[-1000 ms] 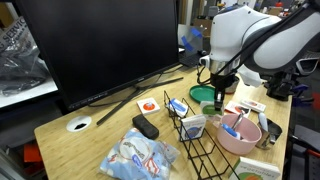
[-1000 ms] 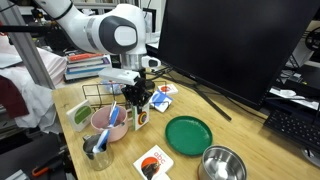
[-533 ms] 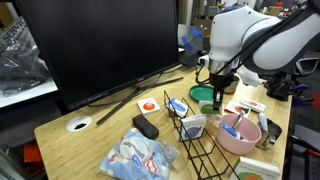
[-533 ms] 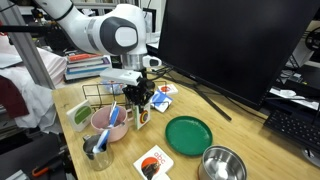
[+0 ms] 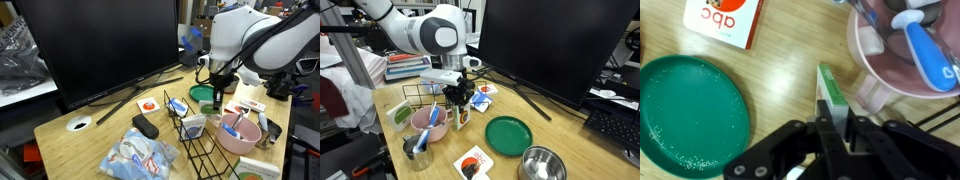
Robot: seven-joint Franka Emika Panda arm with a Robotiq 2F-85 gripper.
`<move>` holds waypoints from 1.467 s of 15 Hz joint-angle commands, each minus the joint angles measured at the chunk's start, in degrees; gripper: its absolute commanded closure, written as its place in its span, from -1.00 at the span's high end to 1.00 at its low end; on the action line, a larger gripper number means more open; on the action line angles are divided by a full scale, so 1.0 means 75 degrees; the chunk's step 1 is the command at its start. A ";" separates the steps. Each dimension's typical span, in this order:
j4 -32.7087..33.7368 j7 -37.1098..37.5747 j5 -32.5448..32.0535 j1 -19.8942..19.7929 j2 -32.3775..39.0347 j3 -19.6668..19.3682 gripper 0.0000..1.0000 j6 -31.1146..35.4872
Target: Pick up the white and green book on the left side of the desk and place it on the right
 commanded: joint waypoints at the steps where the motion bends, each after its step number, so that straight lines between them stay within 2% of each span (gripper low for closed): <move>1: -0.0171 -0.0101 -0.0071 -0.0014 0.0212 -0.0034 -0.12 0.0233; 6: -0.0259 -0.0090 -0.0071 -0.0011 0.0455 -0.0056 0.62 0.0250; 9: -0.0234 -0.0057 -0.0120 0.0003 0.0444 -0.0071 0.97 0.0241; 16: -0.0298 -0.0021 -0.0085 -0.0010 0.0085 -0.0076 1.00 0.0342; 22: -0.0466 0.0043 -0.0060 -0.0074 -0.1000 -0.0142 1.00 0.0352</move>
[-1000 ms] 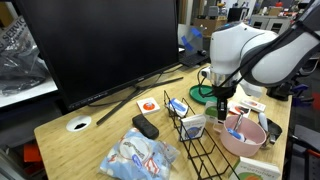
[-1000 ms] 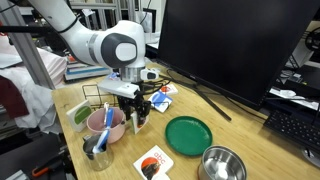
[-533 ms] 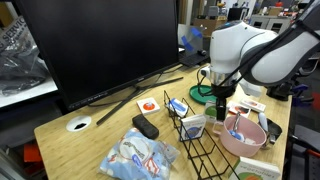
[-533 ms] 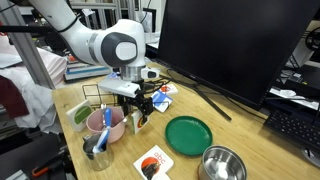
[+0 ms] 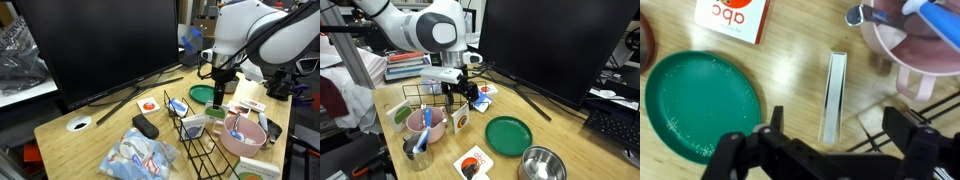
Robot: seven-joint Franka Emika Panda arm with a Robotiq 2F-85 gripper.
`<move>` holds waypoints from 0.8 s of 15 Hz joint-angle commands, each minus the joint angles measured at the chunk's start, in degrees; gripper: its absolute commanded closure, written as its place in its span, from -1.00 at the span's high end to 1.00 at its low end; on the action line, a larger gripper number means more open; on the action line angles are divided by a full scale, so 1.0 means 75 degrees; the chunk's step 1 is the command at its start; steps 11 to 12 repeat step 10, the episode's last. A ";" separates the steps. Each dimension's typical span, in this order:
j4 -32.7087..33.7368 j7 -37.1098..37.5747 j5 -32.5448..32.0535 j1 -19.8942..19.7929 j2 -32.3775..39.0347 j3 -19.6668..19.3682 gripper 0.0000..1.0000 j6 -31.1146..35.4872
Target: Pick up the white and green book on the left side of the desk and place it on the right
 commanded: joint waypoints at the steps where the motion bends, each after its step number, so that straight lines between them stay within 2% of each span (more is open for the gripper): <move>1: -0.0315 0.0079 -0.0088 -0.0068 -0.0825 -0.0044 1.00 0.0123; 3: -0.0423 0.0048 0.0021 -0.0080 -0.1304 -0.0022 1.00 0.0084; 4: -0.0493 -0.0270 0.0536 -0.0034 -0.1593 0.0011 1.00 -0.0024; 5: -0.0187 -0.0018 0.0162 -0.0056 -0.1138 0.0009 1.00 -0.0033; 8: -0.0416 -0.0102 0.0402 -0.0037 -0.1562 0.0031 1.00 -0.0063; 12: -0.0451 -0.0102 0.0407 -0.0037 -0.1542 0.0030 1.00 -0.0058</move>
